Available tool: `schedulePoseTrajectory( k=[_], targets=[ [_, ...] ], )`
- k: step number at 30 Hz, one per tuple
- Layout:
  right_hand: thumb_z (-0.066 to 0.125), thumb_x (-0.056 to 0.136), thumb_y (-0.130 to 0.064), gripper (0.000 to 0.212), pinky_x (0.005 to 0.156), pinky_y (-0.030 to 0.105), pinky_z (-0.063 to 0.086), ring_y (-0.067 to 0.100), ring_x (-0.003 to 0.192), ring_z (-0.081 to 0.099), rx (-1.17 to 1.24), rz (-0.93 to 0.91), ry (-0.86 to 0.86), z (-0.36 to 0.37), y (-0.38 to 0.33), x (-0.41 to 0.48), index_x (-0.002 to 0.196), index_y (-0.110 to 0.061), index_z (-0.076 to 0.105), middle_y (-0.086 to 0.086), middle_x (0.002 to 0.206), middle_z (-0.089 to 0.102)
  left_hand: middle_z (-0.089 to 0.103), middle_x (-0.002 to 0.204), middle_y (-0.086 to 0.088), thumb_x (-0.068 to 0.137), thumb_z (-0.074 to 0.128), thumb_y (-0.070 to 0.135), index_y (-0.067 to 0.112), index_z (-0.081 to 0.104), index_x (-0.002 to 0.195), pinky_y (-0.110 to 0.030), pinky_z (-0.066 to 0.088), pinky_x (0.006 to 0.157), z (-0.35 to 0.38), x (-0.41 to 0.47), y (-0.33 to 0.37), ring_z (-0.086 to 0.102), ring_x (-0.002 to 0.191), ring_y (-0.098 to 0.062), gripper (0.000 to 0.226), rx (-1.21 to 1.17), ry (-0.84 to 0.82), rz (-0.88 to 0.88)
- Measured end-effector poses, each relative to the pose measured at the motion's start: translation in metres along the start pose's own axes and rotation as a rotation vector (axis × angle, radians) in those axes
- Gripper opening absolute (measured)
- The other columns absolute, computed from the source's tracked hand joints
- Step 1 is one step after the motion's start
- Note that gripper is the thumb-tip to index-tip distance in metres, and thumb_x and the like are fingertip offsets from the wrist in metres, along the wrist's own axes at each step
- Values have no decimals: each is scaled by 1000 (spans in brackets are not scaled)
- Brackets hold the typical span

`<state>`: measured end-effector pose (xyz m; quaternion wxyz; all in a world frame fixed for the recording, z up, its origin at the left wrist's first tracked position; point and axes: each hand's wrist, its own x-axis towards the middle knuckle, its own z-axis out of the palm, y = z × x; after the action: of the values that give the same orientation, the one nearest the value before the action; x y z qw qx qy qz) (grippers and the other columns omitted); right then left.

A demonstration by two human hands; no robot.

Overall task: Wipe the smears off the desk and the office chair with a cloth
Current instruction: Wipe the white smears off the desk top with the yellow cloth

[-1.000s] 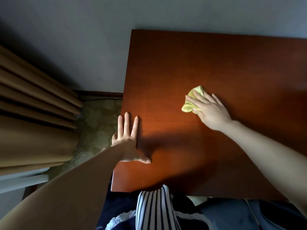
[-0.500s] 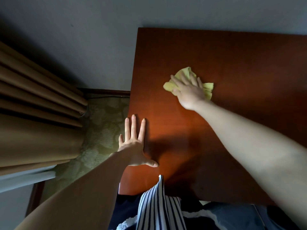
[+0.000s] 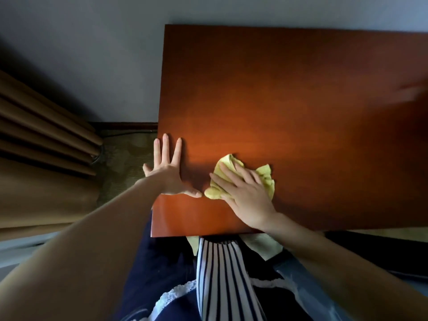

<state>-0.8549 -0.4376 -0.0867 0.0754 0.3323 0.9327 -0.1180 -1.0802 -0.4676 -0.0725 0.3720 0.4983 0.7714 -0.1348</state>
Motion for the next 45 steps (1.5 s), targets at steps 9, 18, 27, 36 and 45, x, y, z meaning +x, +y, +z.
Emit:
schedulePoseTrajectory(
  k=[9, 18, 27, 36, 45],
  targets=[
    [51, 93, -28, 70, 103, 37, 34, 18, 141, 25, 0, 126, -62, 11, 36, -108, 148, -42, 11, -14, 155, 16, -38, 150, -6, 50, 60, 87, 28, -31, 143, -66, -5, 108, -2, -9, -1, -31, 140, -27, 143, 157, 82, 26],
    [33, 102, -31, 49, 116, 43, 13, 24, 146, 8, 194, 841, 173, 8, 25, -67, 149, -36, 19, -8, 158, 14, -17, 159, 0, 94, 43, 50, 23, -5, 152, -59, -8, 111, 21, -43, -57, -19, 145, -23, 80, 30, 290, 220],
    [36, 98, -43, 55, 116, 37, 3, 20, 146, 2, 198, 898, 170, 21, -113, 19, 148, -43, 12, -10, 158, 10, -11, 160, 0, 98, 42, 32, 22, -1, 152, -56, -8, 112, 39, -62, -126, -17, 146, -22, 70, -12, 214, 242],
    [50, 92, -35, 45, 110, 38, 29, 21, 138, 35, -65, 18, 264, 52, -189, 0, 136, -34, 50, -8, 147, 41, -9, 160, -1, 98, 42, 28, 22, 0, 153, -57, -8, 112, 28, -55, -147, -15, 146, -21, 69, -74, 237, 227],
    [33, 94, -40, 47, 114, 37, 27, 16, 138, 34, -137, -436, 16, 20, -117, 29, 140, -37, 41, -13, 148, 37, -9, 160, 1, 99, 41, 30, 24, -1, 152, -55, -7, 113, 22, -49, -139, -15, 146, -20, 68, -130, 246, 164]
  ],
)
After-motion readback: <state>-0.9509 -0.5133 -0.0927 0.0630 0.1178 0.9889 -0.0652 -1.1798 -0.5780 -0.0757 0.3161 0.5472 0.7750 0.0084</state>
